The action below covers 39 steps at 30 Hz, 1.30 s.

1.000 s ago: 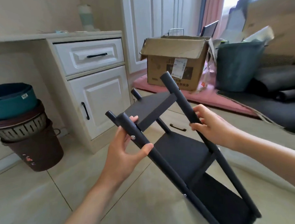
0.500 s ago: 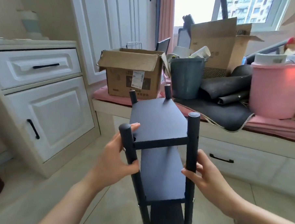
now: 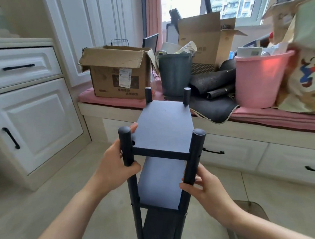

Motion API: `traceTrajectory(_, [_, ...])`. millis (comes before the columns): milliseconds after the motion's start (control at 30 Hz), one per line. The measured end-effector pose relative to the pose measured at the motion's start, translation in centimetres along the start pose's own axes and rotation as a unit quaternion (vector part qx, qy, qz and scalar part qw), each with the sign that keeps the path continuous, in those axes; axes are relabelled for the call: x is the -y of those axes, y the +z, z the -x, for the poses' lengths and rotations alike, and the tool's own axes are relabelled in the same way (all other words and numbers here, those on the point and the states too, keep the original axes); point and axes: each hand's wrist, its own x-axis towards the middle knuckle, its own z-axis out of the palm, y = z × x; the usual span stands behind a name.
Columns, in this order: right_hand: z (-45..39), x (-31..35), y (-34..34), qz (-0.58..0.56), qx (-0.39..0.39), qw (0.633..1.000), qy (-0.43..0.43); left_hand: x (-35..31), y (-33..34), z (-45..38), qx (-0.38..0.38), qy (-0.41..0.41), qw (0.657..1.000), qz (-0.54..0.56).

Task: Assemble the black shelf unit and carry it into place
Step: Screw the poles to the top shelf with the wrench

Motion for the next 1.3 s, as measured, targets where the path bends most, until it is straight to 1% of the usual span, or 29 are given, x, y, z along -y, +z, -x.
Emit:
traceTrajectory(133, [0.8, 0.5, -0.6, 0.016, 0.019, 0.999, -0.021, -1.3, 0.1, 0.7, -0.010, -0.061, 0.998, -0.016])
traceTrajectory(200, [0.9, 0.5, -0.8, 0.020, 0.021, 0.999, -0.022, -2.5, 0.4, 1.5, -0.036, -0.092, 0.995, 0.003])
traceTrajectory(233, [0.8, 0.5, -0.9, 0.024, 0.022, 0.999, -0.021, -3.2, 0.7, 2.1, -0.078, -0.111, 0.991, 0.016])
traceTrajectory(267, [0.8, 0.4, -0.9, 0.029, 0.022, 0.999, -0.020, -4.1, 0.9, 2.8, -0.141, -0.144, 0.979, 0.027])
traceTrajectory(300, [0.7, 0.4, -0.9, 0.034, 0.022, 0.999, -0.020, -5.0, 1.2, 3.7, -0.210, -0.183, 0.959, 0.048])
traceTrajectory(333, [0.7, 0.4, -0.9, 0.040, 0.021, 0.999, -0.021, -6.0, 1.5, 4.6, -0.262, -0.221, 0.936, 0.086])
traceTrajectory(367, [0.6, 0.4, -0.9, 0.046, 0.021, 0.999, -0.020, -6.9, 1.8, 5.4, -0.285, -0.251, 0.913, 0.148])
traceTrajectory(400, [0.5, 0.5, -0.9, 0.048, 0.020, 0.998, -0.019, -8.0, 2.1, 6.0, -0.274, -0.276, 0.893, 0.225])
traceTrajectory(467, [0.4, 0.6, -0.9, 0.047, 0.023, 0.999, -0.010, -9.9, 3.4, 6.5, -0.205, -0.317, 0.859, 0.347])
traceTrajectory(567, [0.4, 0.6, -0.9, 0.052, 0.025, 0.998, -0.008, -11.5, 5.8, 5.1, -0.132, -0.359, 0.817, 0.431])
traceTrajectory(633, [0.4, 0.7, -0.9, 0.058, 0.029, 0.998, -0.017, -12.2, 7.1, 3.5, -0.105, -0.354, 0.795, 0.481])
traceTrajectory(700, [0.2, 0.7, -1.0, 0.055, 0.030, 0.998, -0.019, -12.3, 8.3, 1.9, -0.110, -0.357, 0.766, 0.524])
traceTrajectory(800, [0.0, 0.6, -1.2, 0.063, 0.036, 0.997, -0.015, -12.3, 9.5, 0.3, -0.134, -0.385, 0.708, 0.577])
traceTrajectory(833, [0.0, 0.7, -1.2, 0.067, 0.038, 0.997, -0.014, -12.3, 9.6, 0.0, -0.141, -0.382, 0.695, 0.593])
traceTrajectory(967, [-0.3, 0.6, -1.3, 0.083, 0.042, 0.996, -0.014, -11.8, 10.2, -0.5, -0.177, -0.347, 0.680, 0.621])
traceTrajectory(1100, [-0.3, 0.4, -1.3, 0.090, 0.030, 0.995, -0.017, -11.9, 10.7, -0.6, -0.191, -0.329, 0.664, 0.643])
traceTrajectory(1300, [-0.2, 0.3, -1.0, 0.083, 0.012, 0.996, -0.015, -11.6, 10.9, -0.6, -0.200, -0.310, 0.661, 0.654])
